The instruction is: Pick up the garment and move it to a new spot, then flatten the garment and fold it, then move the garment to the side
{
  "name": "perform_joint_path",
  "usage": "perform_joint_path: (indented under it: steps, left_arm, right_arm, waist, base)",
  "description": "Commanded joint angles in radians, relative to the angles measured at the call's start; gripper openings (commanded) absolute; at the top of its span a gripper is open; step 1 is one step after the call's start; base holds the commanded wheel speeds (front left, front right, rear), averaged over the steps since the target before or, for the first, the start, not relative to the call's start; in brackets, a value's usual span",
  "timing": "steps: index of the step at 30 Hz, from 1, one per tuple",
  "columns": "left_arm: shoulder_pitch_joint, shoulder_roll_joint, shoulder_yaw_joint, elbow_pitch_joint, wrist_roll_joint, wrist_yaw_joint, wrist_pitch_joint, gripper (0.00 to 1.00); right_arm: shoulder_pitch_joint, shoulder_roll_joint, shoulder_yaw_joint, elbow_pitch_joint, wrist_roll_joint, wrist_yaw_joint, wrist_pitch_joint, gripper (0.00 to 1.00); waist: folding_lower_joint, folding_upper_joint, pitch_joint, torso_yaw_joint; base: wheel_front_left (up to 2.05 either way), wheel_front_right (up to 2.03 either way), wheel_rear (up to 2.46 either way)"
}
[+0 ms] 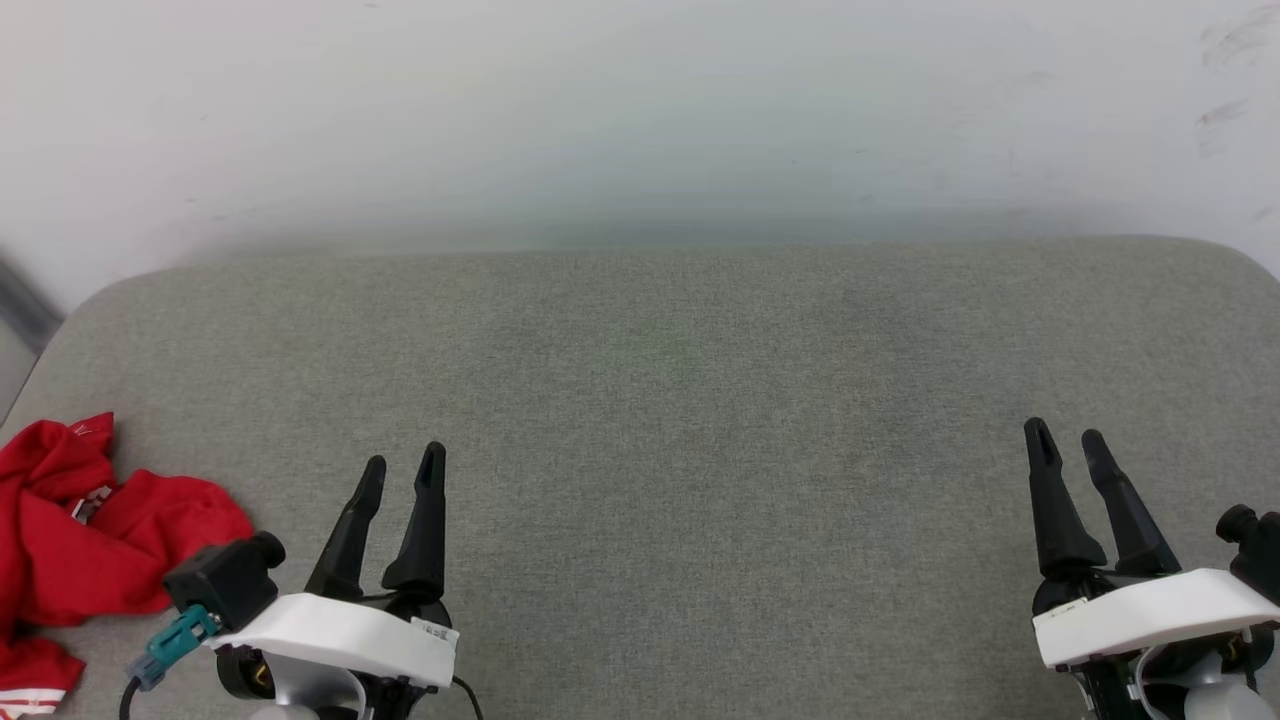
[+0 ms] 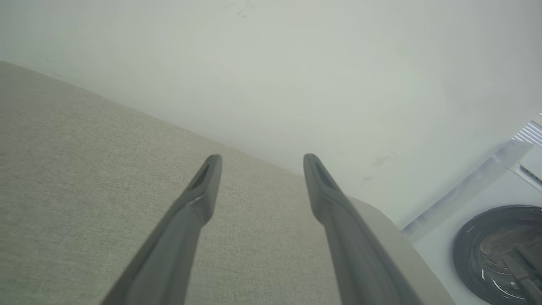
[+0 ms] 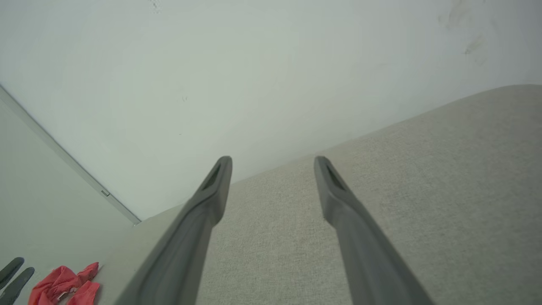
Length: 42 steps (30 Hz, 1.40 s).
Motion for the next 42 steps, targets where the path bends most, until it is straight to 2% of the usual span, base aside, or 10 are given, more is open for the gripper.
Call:
perform_joint_path:
  steps: [1, 13, 25, 42]
  left_arm:
    - [0.005, 0.005, -0.001, -0.015, 0.035, 0.0, -0.01, 1.0]
    - [0.017, 0.012, -0.006, -0.008, 0.212, 0.0, -0.042, 1.0]
    - [0.026, 0.016, -0.007, 0.018, 0.373, 0.027, -0.07, 1.0]
    - [0.034, 0.005, 0.0, 0.047, 0.482, 0.029, -0.105, 1.0]
  right_arm:
    - [0.0, -0.008, -0.001, -0.019, -0.037, 0.0, 0.002, 1.0]
    - [0.011, 0.003, -0.014, -0.044, -0.183, 0.0, 0.011, 1.0]
    - [0.029, 0.012, -0.028, -0.06, -0.329, 0.0, 0.034, 1.0]
    - [0.045, 0.022, -0.031, -0.074, -0.47, 0.0, 0.048, 1.0]
  waist:
    - [0.0, 0.0, 0.0, 0.001]
    - [0.0, 0.0, -0.003, 0.004]
    - [0.0, 0.0, -0.004, 0.004]
    - [0.0, 0.0, -0.006, 0.008]
  base:
    - [0.0, 0.0, 0.0]
    - [0.0, 0.0, 0.0]
    - [0.0, 0.0, 0.0]
    - [0.0, 0.0, 0.0]
